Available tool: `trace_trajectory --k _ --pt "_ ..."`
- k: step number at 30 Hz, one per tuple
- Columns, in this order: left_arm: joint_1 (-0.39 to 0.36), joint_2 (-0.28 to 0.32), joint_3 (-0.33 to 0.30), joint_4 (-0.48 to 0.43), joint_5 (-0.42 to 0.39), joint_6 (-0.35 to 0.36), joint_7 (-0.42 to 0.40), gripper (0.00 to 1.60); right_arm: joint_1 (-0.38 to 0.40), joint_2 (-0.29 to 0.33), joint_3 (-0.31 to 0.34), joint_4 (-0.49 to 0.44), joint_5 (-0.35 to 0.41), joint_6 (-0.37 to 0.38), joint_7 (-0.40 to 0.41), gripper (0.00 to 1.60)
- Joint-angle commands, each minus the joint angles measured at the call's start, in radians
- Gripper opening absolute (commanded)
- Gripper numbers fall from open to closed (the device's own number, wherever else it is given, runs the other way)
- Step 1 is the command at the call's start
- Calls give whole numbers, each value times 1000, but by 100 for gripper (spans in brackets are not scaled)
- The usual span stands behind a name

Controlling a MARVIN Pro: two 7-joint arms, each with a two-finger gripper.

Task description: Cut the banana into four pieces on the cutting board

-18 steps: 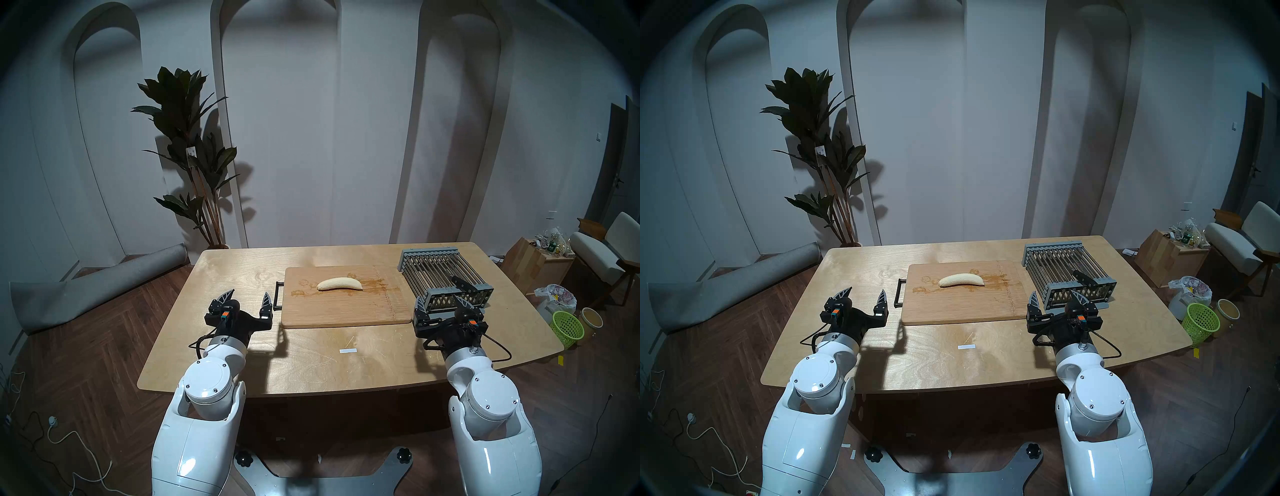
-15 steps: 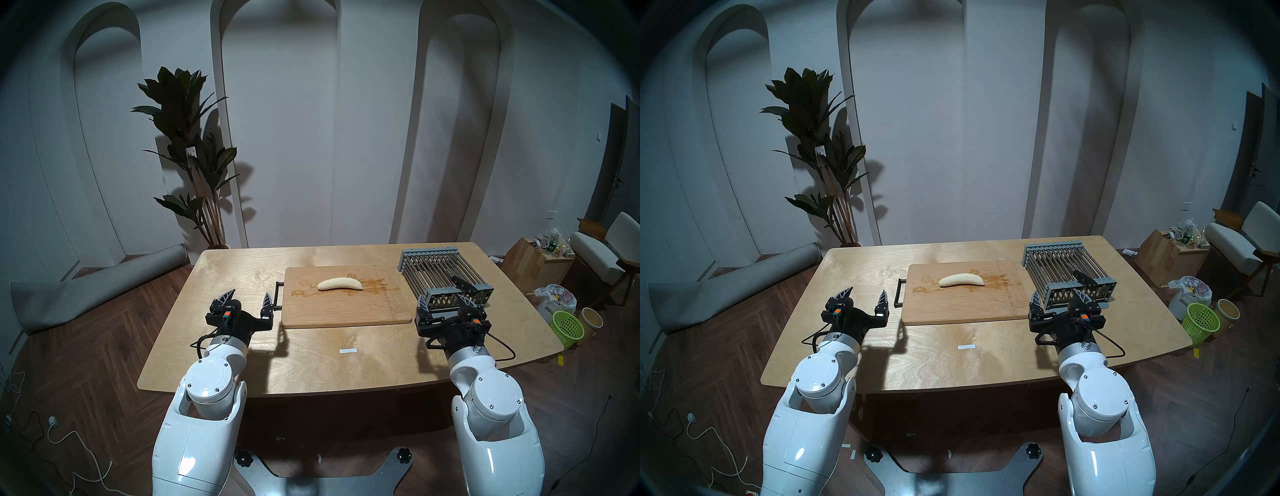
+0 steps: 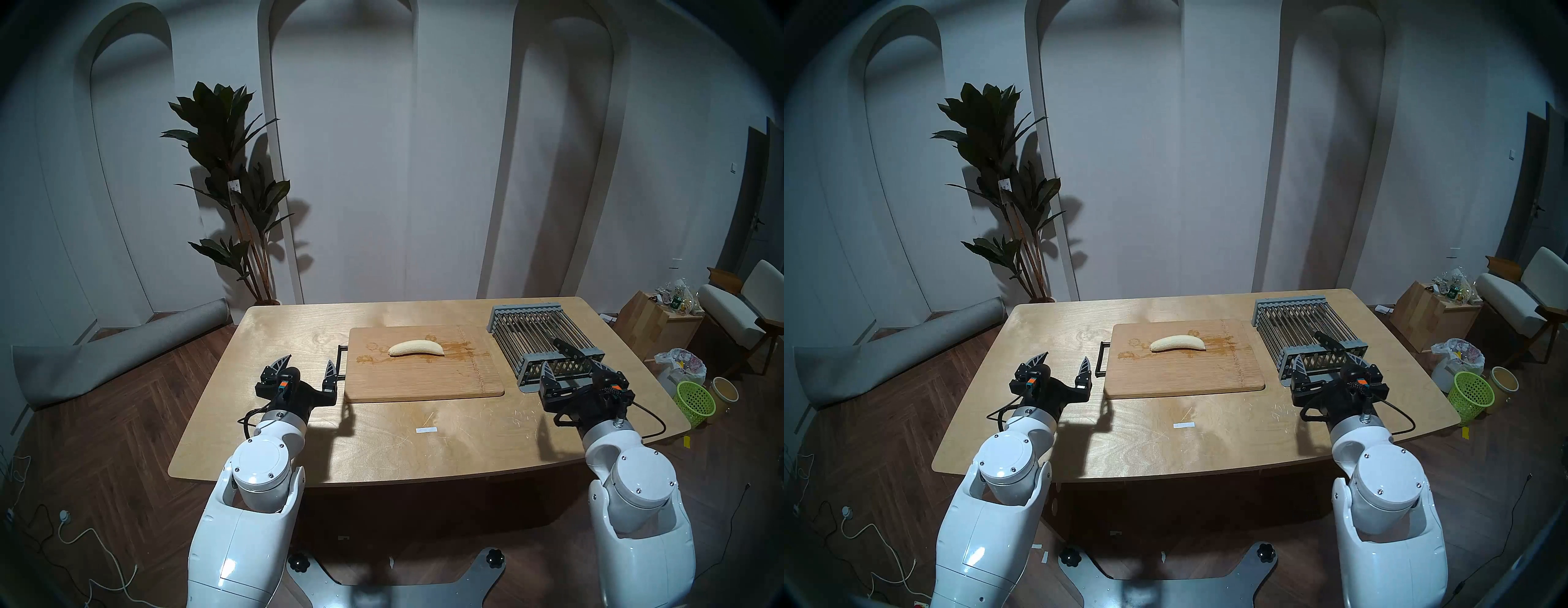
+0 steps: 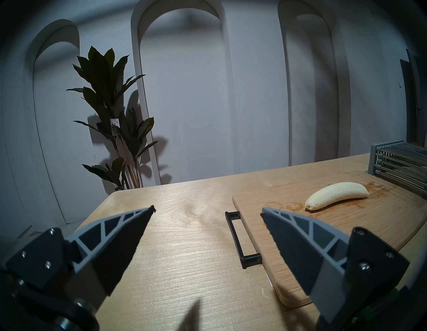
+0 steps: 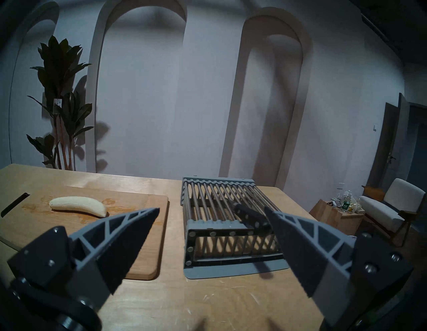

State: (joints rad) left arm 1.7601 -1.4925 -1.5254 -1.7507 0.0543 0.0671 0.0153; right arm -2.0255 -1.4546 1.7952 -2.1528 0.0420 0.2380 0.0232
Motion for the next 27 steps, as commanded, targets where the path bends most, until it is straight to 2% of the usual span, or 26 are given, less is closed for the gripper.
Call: trace_trajectory --k 1,3,7,13,27 --pt "-19 0 -1 -16 -5 -3 -4 160 24 -7 57 3 44 -21 2 160" --pt "-19 1 -1 -16 -5 -3 -3 160 47 -5 65 45 59 -30 8 160" --pt "-19 2 0 -16 -6 -4 -2 160 102 -40 89 113 139 -60 16 160" --pt "-19 4 1 -16 -7 -4 -1 160 167 -34 109 191 178 -81 14 160" --pt "-20 8 4 -16 -12 -4 2 160 248 32 118 272 154 -77 25 160"
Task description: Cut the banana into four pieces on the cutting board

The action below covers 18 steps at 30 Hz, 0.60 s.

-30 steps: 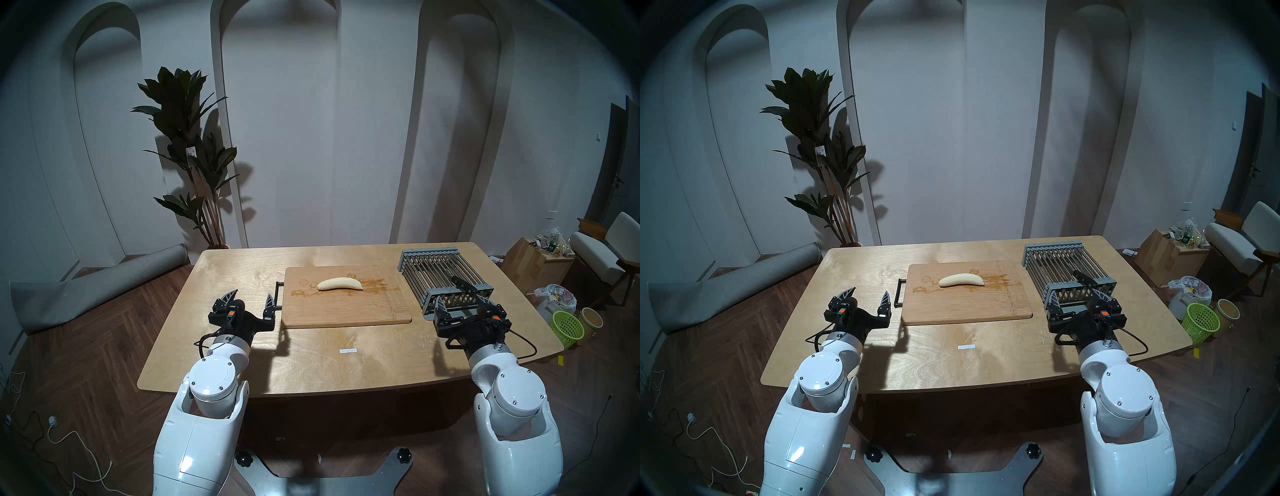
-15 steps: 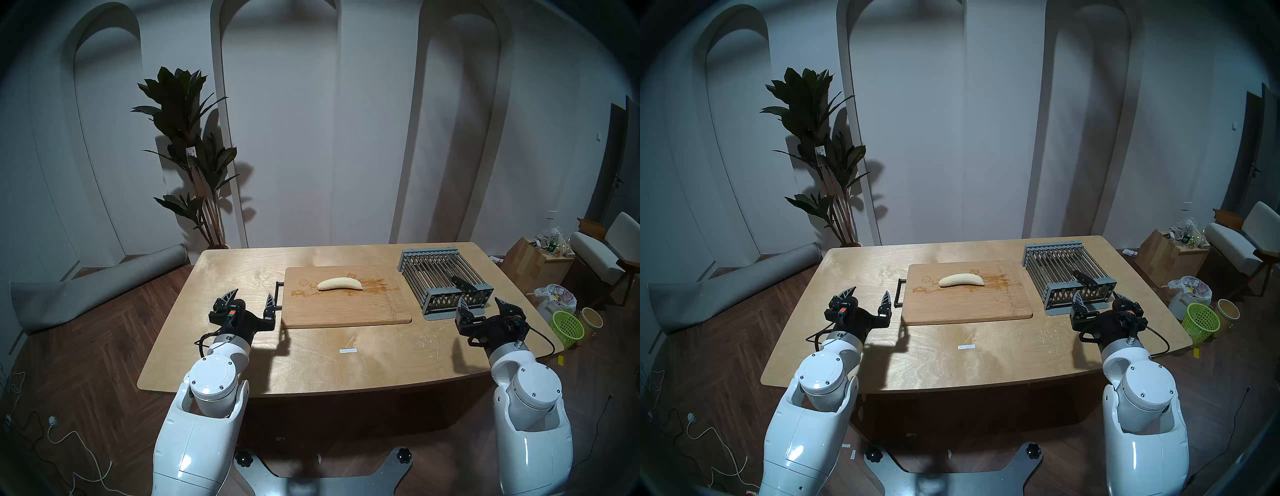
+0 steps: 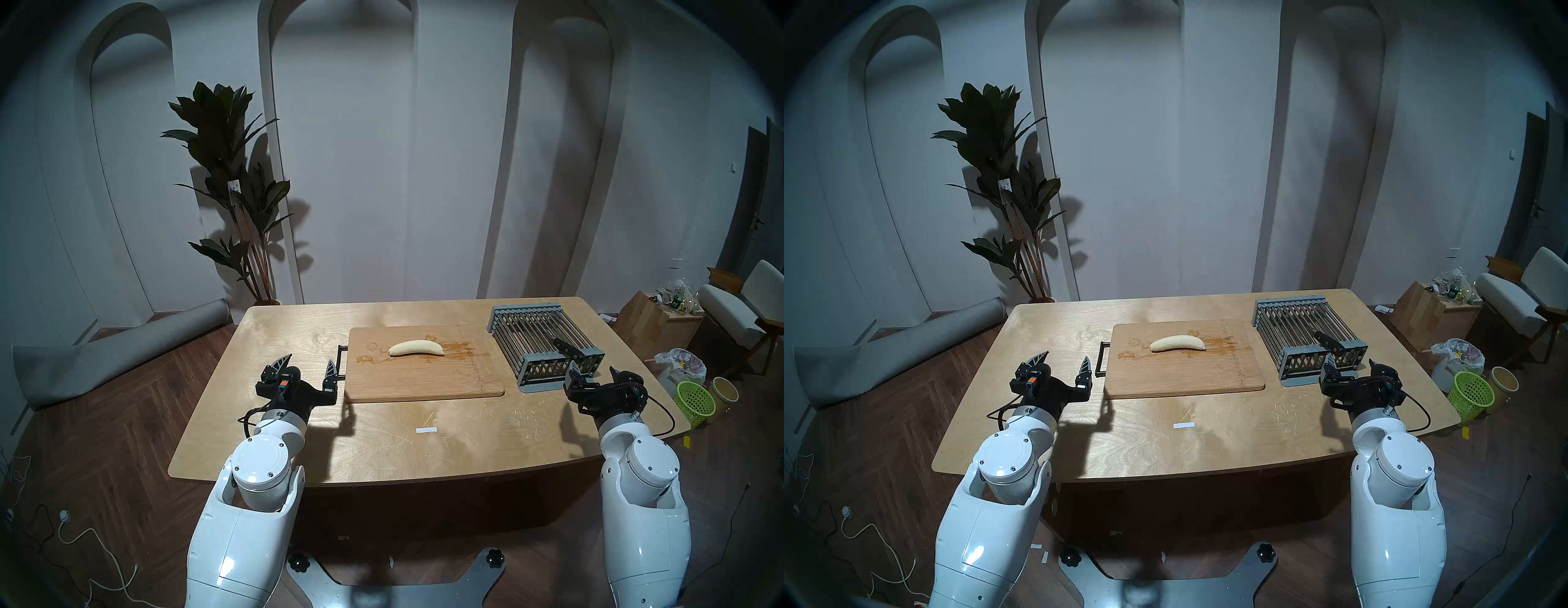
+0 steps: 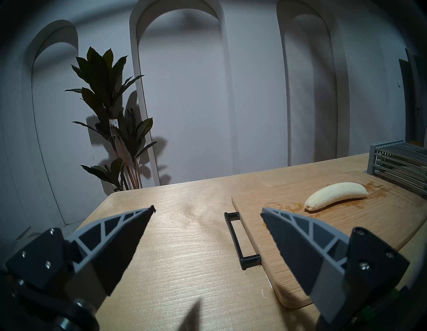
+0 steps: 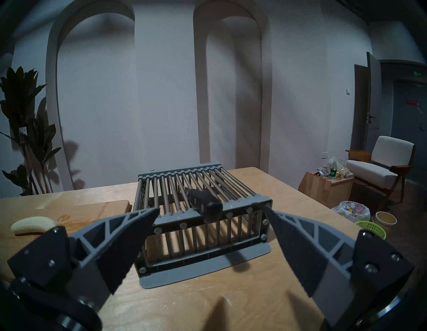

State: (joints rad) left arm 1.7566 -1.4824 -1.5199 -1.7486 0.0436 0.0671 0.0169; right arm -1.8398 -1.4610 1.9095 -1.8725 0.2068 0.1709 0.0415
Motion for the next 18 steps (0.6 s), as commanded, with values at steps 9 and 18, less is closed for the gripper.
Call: trace_trajectory --k 9,18 --pt "-16 1 1 -18 -5 -3 3 160 88 69 -9 -18 -29 29 29 160" --pt "-16 5 3 -18 -8 -3 6 160 91 75 -35 -53 -54 71 37 160"
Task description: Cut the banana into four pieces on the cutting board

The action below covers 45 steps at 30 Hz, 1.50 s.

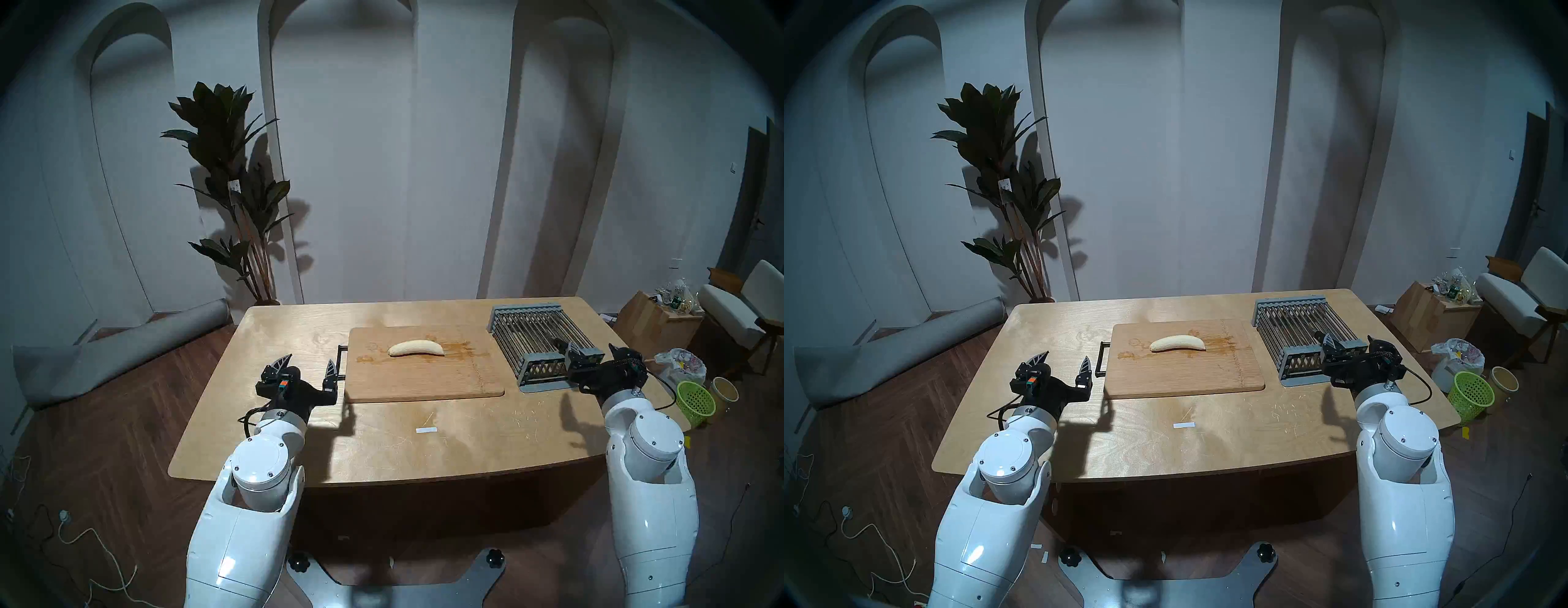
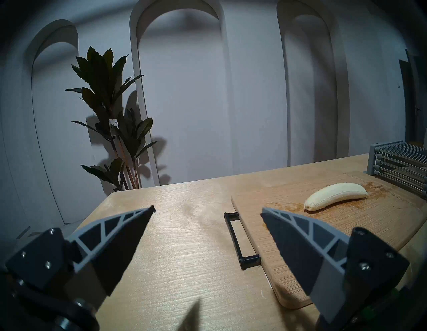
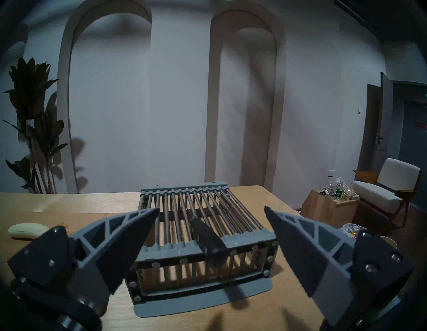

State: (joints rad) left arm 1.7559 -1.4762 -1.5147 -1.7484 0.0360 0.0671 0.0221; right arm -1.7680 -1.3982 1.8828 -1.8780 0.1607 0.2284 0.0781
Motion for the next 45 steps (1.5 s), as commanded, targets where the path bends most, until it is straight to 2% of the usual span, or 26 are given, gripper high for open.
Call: trace_trajectory --k 1,12,23,33,38,45 --pt "-16 -1 -2 -18 -1 -3 2 160 17 11 -11 -52 -10 16 0 160" --pt "-16 4 2 -18 -5 -3 6 160 -30 -6 -2 -105 -23 42 -13 160" --pt "-16 7 4 -18 -8 -3 9 160 -32 -8 40 -72 -12 33 -18 160" --pt "-16 11 7 -18 -12 -3 13 160 36 26 62 36 7 21 -11 160" --pt "-17 13 9 -18 -14 -3 15 160 96 56 53 124 3 8 1 160" --pt "-17 16 11 -18 -16 -3 17 160 147 82 37 183 -3 -1 18 160"
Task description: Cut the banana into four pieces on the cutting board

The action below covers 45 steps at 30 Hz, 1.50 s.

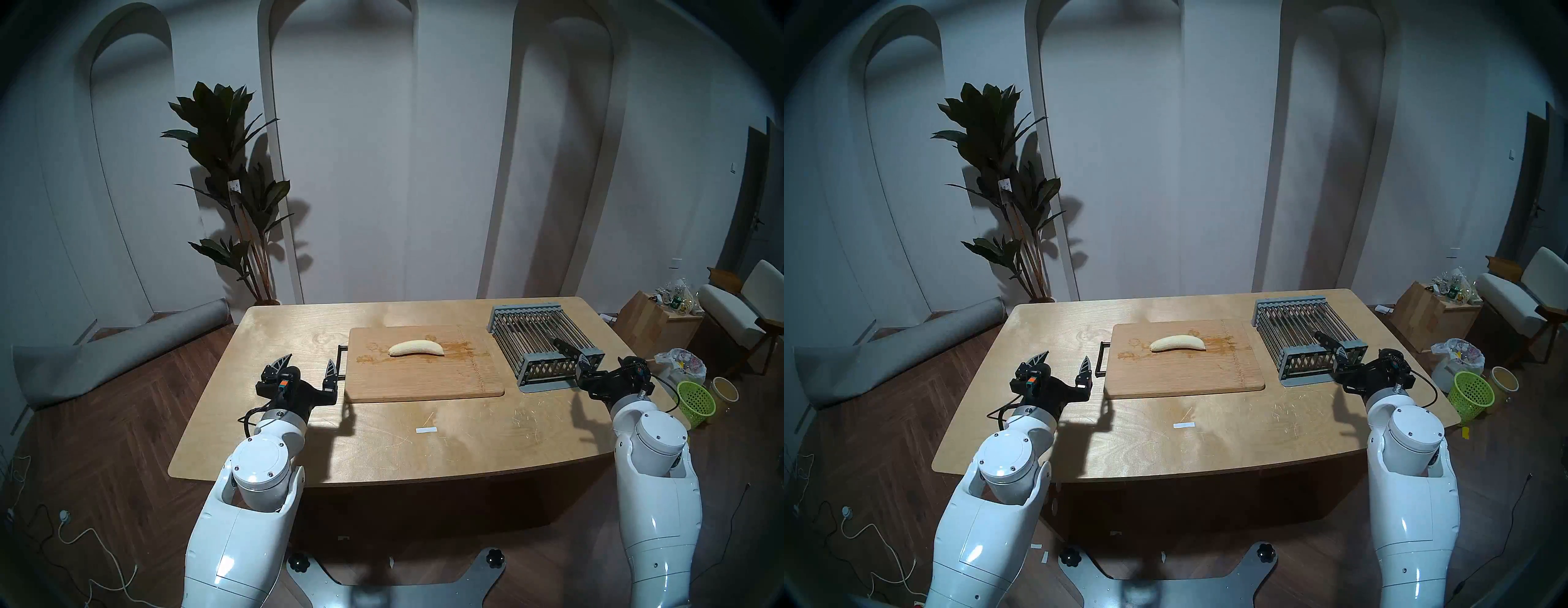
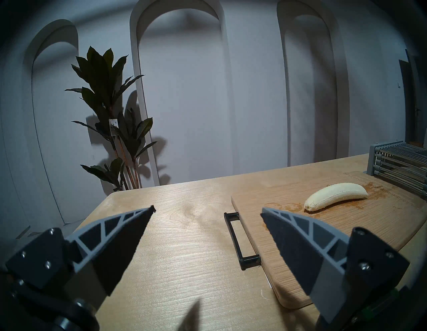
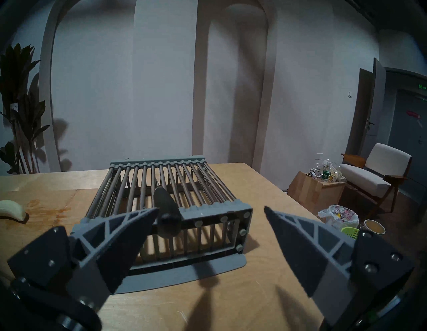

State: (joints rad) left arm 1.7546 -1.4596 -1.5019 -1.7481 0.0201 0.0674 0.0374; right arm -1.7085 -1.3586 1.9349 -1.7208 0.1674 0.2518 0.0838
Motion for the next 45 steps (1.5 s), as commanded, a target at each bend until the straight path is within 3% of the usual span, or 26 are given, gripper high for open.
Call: trace_trajectory --k 1,20,45 --pt "-15 -1 -2 -18 0 -4 2 160 95 47 -18 32 -11 -24 14 160" --pt "-16 7 4 -18 -7 -3 9 160 217 73 -79 201 -18 -64 68 160" --pt "-17 16 11 -19 -16 -3 18 160 278 82 -145 294 2 -42 123 160"
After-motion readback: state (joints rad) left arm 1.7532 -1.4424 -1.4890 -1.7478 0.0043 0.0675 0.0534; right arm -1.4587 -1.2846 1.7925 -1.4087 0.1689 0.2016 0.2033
